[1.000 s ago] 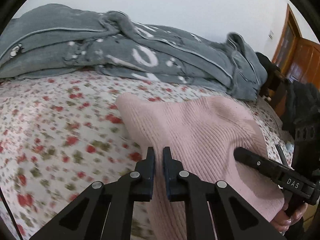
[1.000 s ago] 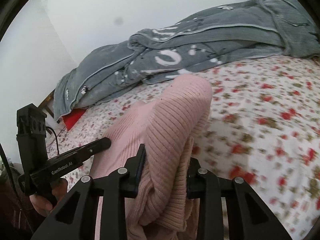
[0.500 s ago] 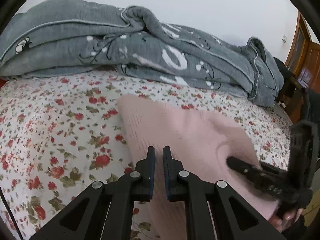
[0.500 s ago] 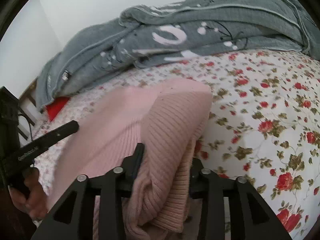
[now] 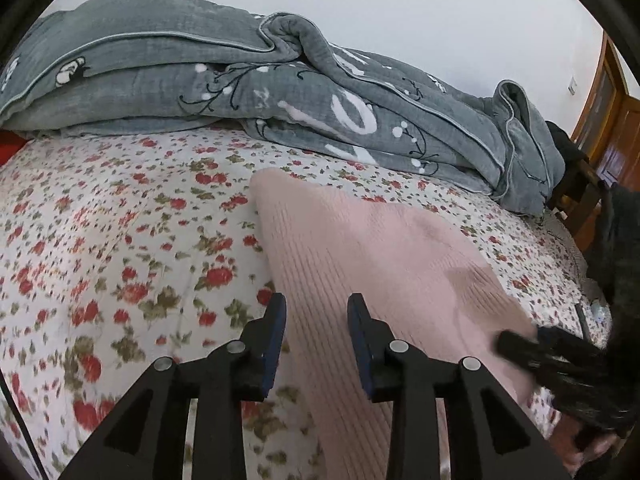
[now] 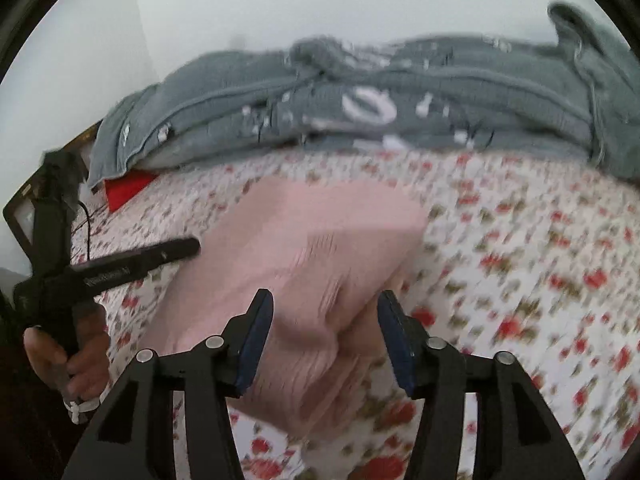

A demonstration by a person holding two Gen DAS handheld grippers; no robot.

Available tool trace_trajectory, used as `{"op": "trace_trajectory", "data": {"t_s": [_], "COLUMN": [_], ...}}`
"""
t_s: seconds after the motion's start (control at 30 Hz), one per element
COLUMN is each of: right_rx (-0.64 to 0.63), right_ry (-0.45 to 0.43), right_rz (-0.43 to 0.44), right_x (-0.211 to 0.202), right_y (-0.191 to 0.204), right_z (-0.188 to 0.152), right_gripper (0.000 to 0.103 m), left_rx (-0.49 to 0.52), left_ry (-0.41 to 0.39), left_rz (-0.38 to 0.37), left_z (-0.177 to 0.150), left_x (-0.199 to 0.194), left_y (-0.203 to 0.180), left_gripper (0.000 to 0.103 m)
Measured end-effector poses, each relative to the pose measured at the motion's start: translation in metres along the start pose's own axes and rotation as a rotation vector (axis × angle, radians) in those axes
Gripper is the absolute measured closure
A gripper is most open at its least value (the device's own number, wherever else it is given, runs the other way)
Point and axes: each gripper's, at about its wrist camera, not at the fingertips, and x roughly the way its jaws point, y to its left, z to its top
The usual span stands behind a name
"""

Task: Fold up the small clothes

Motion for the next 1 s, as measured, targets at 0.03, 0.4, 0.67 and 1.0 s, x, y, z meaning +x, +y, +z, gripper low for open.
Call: {"op": "trace_trajectory", "data": {"t_s": [0.03, 0.4, 0.67, 1.0], "right_rx": [0.012, 0.033, -0.018, 0.016], "right_ry": [0.014, -0.009, -0.105, -0.041], "right_rz": [0.009, -0.037, -0.070, -0.135], "right_x": [0.004, -0.002, -0.004, -0.014], "right_y": [-0.002, -0.013, 0.003, -0.014], "right_z": [-0.003, -0.023, 0.004, -0.014], "right_gripper": [0.092, 0.089, 0.081, 0.082], "left_rx": [0.001, 0.040, 0.043, 0.040], "left_ry": [0.001, 0.027, 0.037, 0.052], "left_rz": [0.001, -0.063, -0.076, -0.071], "left_z": [-0.002, -0.019, -0.024, -0.026], "left_x": [-0.003, -0.009, -0.001, -0.013], "left_y": [0.000, -0.016, -0.019, -0.026], "left_gripper": [0.069, 0.060, 0.052, 0.052]}}
